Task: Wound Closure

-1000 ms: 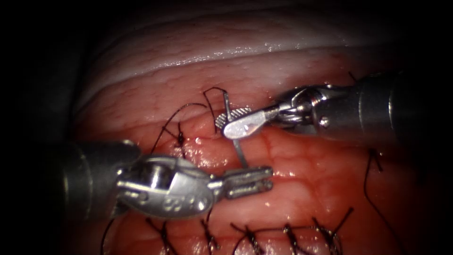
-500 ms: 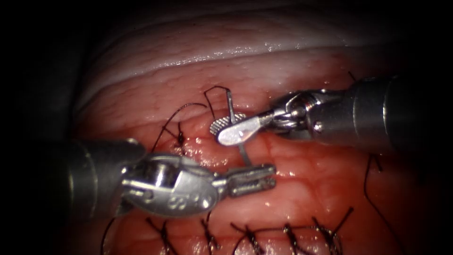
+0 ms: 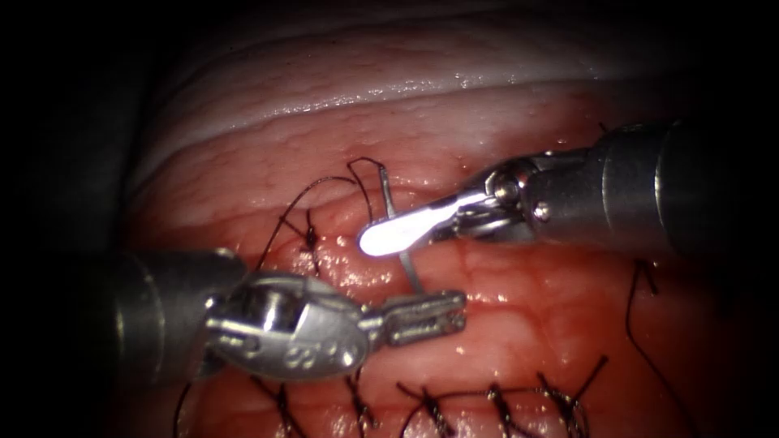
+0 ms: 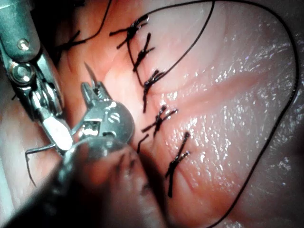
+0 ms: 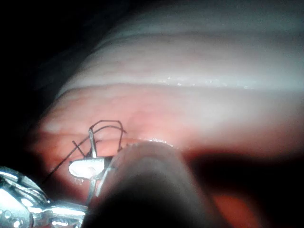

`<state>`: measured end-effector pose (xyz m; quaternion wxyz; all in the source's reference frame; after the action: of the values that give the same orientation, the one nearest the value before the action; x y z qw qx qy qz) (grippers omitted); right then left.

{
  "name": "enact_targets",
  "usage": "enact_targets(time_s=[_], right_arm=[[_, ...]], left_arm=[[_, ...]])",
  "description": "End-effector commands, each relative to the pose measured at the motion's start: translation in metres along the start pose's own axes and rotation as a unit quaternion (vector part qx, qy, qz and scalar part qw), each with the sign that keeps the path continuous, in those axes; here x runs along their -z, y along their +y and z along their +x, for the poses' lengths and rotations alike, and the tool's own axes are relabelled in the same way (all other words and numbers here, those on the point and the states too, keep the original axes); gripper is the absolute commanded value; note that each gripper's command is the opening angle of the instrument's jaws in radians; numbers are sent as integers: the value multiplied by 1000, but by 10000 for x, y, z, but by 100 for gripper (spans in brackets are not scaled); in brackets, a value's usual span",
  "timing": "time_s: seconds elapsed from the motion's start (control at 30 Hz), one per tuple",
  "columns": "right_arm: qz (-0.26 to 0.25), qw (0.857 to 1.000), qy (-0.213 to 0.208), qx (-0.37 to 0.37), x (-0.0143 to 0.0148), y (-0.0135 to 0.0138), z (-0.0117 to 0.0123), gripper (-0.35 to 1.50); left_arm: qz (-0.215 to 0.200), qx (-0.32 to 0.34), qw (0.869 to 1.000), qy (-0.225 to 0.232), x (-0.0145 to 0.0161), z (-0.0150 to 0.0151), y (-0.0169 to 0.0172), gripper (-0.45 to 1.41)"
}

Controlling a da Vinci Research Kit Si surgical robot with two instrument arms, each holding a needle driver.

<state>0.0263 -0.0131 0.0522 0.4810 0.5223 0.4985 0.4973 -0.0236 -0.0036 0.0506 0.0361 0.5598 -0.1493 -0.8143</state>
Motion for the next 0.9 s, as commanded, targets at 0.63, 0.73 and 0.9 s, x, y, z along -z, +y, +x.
enact_targets(time_s=[0.63,0.73,0.9], right_arm=[[19,979,91,180,19,24,35,-35],[21,977,97,191,19,24,35,-35],[20,969,103,226,20,24,35,-35]], left_arm=[[-16,150,987,-58,40,-42,-16,-45],[-27,163,983,-85,34,-53,-18,-45],[-56,168,973,-147,17,-80,-19,-45]])
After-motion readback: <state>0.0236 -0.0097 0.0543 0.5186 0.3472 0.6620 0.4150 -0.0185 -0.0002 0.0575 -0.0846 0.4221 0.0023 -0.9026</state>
